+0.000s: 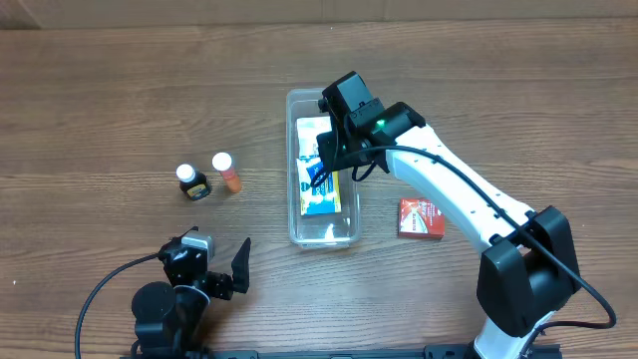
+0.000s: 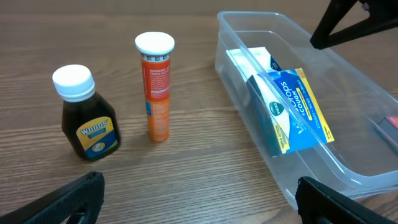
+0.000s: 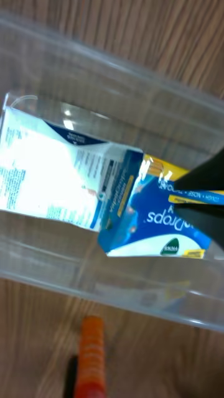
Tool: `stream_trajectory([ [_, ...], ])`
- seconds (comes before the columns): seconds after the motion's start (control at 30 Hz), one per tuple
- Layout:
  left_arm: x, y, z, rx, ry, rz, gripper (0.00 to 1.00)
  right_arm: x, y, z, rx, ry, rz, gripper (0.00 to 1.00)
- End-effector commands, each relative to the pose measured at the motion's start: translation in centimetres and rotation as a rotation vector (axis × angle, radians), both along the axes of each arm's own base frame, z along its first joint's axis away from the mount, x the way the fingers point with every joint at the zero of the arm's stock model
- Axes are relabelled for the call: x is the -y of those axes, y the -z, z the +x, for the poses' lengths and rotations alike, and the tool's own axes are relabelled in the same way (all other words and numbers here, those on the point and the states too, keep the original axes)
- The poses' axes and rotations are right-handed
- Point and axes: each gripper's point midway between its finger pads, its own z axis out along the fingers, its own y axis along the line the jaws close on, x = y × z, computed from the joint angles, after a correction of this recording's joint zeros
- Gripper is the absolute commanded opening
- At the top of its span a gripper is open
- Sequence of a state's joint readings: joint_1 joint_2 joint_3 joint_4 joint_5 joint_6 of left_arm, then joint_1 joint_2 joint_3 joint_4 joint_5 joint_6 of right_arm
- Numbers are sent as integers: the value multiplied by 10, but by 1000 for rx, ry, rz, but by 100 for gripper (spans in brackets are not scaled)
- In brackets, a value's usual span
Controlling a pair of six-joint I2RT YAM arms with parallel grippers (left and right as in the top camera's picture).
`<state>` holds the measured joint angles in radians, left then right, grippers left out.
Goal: Pack container
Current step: 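Carry the blue box left over the container, then lower the blue box into the container beside the white box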
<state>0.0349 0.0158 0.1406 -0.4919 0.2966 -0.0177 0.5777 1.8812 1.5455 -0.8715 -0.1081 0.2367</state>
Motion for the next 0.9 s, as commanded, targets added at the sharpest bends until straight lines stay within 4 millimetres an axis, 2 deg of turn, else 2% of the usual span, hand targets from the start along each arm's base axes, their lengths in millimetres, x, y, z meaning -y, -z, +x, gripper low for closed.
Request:
stream_trajectory([
  [0.0,0,-1,0,13,8,11,100,-18,-23,-11,-11,-45,94,7],
  [0.17,0,-1,0,14,8,11,100,-26,-20,-22,-27,-71,85,7],
  [0.33,0,-1,0,14,8,11,100,-33,-15,1,64,-51,75,7],
  [0.57,0,-1,0,14,8,11,100,-33,18,30,93,-23,52,6],
  [0.67,0,-1,0,14,8,11,100,-32,25,32,86,-19,47,4],
  [0.87,0,-1,0,14,8,11,100,-31,24,27,66,-24,46,4],
])
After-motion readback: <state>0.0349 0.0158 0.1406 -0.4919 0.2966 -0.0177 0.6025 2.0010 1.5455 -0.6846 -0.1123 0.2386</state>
